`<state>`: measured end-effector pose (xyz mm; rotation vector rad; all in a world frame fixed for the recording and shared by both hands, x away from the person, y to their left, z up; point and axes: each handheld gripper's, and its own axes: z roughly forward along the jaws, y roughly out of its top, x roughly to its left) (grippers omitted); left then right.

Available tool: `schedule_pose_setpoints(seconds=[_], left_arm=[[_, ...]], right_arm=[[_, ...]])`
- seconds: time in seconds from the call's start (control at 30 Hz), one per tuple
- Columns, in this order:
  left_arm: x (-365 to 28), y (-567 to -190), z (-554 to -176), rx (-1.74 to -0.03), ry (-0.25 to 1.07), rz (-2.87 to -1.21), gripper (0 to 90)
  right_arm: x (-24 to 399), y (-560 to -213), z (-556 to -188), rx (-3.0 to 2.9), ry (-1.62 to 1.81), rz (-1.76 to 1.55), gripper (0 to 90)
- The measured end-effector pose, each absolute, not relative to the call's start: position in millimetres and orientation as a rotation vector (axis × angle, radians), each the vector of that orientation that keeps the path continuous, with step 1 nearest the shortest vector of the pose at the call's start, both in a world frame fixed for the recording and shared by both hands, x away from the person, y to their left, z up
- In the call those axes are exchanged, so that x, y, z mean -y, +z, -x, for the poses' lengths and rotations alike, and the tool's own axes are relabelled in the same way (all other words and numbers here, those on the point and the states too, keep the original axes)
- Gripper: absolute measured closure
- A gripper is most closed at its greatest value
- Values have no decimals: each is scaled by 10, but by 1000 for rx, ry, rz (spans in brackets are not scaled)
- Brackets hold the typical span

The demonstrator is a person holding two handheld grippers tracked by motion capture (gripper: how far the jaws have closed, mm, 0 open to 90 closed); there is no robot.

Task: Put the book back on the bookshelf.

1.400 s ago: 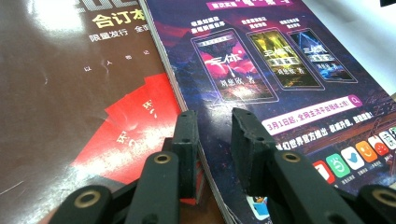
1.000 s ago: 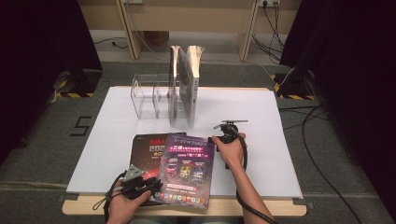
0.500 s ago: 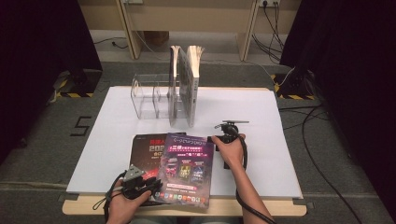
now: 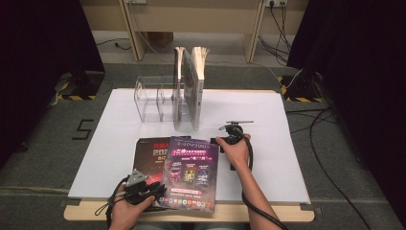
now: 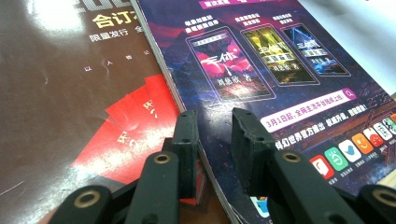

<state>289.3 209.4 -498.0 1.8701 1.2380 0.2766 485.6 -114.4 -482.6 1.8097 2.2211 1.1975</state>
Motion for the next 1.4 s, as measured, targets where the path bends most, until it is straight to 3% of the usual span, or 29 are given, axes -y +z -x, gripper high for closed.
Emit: schedule_pose_setpoints(seconds=[0.9, 1.23, 1.4], left_arm=[[-2089, -4972, -2898, -1241, 277, -1879, 713], [-2088, -4973, -2894, -1239, 283, -1878, 714], [-2095, -4972, -2893, -1239, 280, -1878, 714]], right_arm=[[1163, -4822, -4806, -2220, 1200, -1872, 590], [1186, -4840, -4746, -2210, 1257, -2057, 637], [1185, -4837, -4752, -2218, 1225, -2068, 705]])
